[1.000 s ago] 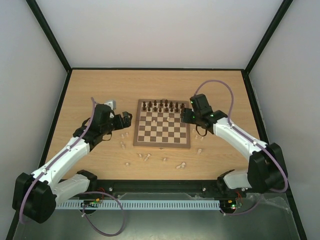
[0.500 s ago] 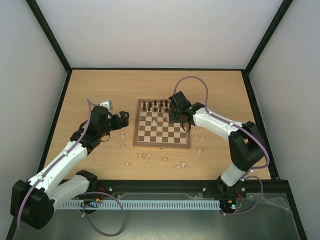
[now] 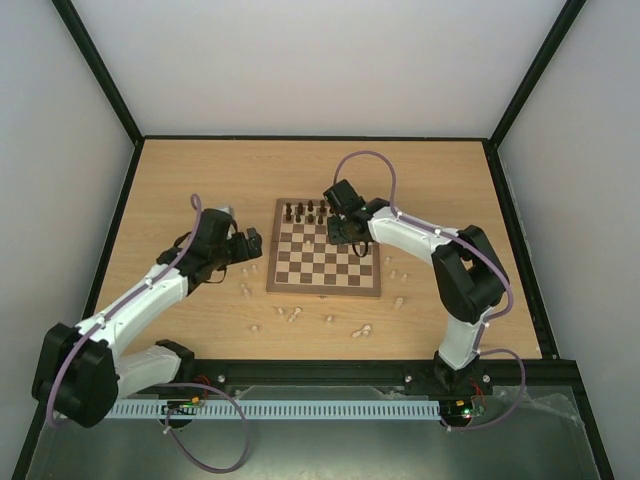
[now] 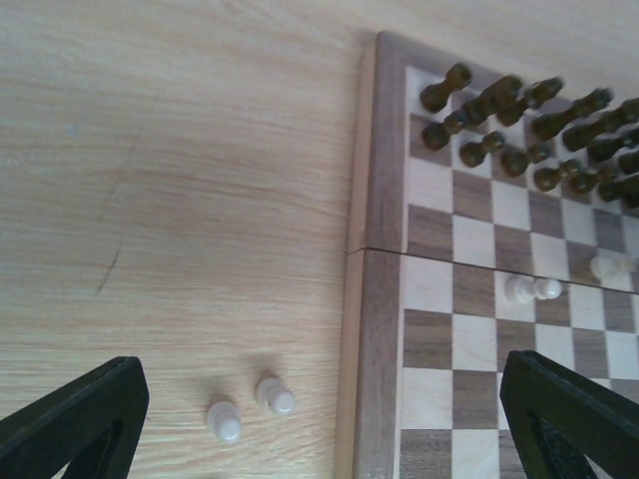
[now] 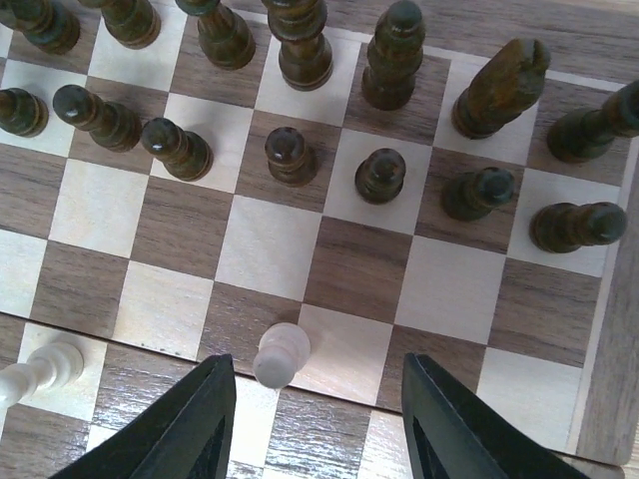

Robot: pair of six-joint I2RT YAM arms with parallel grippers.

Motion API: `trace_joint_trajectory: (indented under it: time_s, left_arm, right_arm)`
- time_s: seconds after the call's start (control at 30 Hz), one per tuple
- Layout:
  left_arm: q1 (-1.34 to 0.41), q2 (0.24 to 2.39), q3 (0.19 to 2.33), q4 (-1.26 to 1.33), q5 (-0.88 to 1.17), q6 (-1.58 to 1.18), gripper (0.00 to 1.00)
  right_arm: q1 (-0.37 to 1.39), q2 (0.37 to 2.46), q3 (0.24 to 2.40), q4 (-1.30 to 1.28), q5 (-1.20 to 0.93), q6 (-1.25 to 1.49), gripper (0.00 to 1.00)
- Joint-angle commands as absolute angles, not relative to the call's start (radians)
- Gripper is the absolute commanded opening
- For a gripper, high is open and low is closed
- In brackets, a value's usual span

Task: Set up the chess pieces on the board
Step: Move the chess piece to the chessboard.

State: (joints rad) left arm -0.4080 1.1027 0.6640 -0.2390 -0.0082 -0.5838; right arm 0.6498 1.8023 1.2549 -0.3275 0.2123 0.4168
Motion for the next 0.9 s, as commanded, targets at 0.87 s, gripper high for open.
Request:
trace_joint_trajectory:
  time_s: [0.87]
  left_arm:
    - [-0.55,0.988,0.655,-0.279,-0.137,-0.528,0.99]
  right_arm:
    - [0.664,1.9,1.327,-0.385,0.22,0.398,0.18]
